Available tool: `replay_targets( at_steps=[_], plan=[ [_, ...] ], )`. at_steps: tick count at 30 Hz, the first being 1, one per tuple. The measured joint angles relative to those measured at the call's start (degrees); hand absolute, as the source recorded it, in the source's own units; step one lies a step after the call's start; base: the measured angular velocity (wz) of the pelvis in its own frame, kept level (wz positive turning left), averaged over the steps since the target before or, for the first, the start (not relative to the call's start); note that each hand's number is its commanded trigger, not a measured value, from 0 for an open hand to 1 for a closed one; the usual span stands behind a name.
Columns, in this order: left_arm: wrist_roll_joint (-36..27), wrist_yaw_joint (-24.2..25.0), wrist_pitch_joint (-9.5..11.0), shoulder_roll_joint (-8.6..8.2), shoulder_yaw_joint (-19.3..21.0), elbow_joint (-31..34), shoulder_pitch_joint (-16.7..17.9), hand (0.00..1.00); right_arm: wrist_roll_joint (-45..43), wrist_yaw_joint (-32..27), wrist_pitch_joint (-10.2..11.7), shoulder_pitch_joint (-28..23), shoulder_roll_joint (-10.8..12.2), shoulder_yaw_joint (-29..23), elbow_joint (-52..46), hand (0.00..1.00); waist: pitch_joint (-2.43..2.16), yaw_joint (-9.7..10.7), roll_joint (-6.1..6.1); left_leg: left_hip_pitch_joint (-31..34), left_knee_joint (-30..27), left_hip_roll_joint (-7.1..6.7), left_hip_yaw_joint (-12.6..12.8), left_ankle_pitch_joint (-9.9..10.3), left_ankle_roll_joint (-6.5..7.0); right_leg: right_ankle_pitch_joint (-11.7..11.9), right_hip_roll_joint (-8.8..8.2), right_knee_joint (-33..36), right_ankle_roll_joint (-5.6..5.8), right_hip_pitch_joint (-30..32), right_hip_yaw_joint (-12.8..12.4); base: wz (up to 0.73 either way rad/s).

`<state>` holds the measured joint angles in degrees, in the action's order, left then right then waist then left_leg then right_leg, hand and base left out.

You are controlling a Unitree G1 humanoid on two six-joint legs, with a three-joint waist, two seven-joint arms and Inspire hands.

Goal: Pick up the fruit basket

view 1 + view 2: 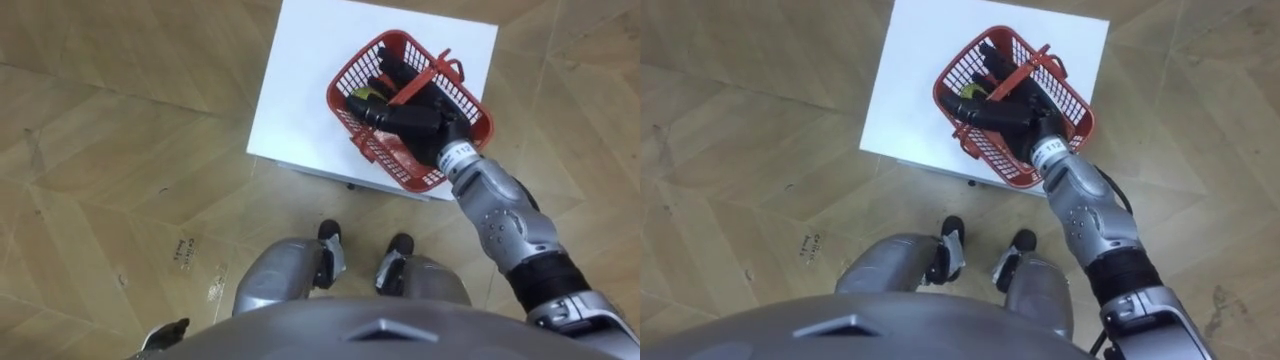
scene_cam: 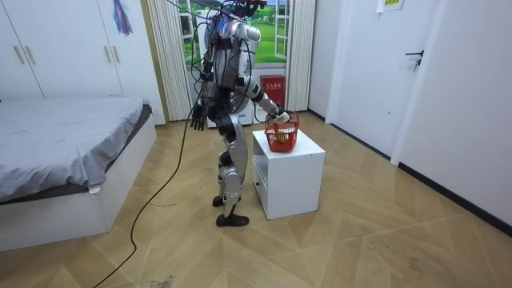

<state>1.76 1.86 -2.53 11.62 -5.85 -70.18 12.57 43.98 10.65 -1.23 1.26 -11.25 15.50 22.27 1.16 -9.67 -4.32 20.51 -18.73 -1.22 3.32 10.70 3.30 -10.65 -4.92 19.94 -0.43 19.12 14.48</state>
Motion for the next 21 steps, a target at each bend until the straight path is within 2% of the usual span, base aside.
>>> replay_targets(
  at_steps=[16,21],
  plan=[
    [0.04,-0.05,-0.02,-0.03,-0.06,1.83,0.09,0.00,1.34,0.82,-0.03,-0.32,0.21,0.06,0.32,0.00,-0.14,0.18,0.57,0.03,-0.60,-0.16,-0.12,0.00,0.01,-0.02,0.05,-0.07,0.03,-0.37,0.06,0.00],
    [0.10,0.09,-0.03,-0.02,-0.02,2.00,0.09,0.00,8.04,2.85,0.07,-0.90,0.25,-0.24,3.22,0.00,-0.15,1.23,0.57,-0.28,-0.92,-0.30,-1.00,0.01,0.02,-0.03,0.09,-0.39,0.04,-1.57,1.35,0.11]
  ],
)
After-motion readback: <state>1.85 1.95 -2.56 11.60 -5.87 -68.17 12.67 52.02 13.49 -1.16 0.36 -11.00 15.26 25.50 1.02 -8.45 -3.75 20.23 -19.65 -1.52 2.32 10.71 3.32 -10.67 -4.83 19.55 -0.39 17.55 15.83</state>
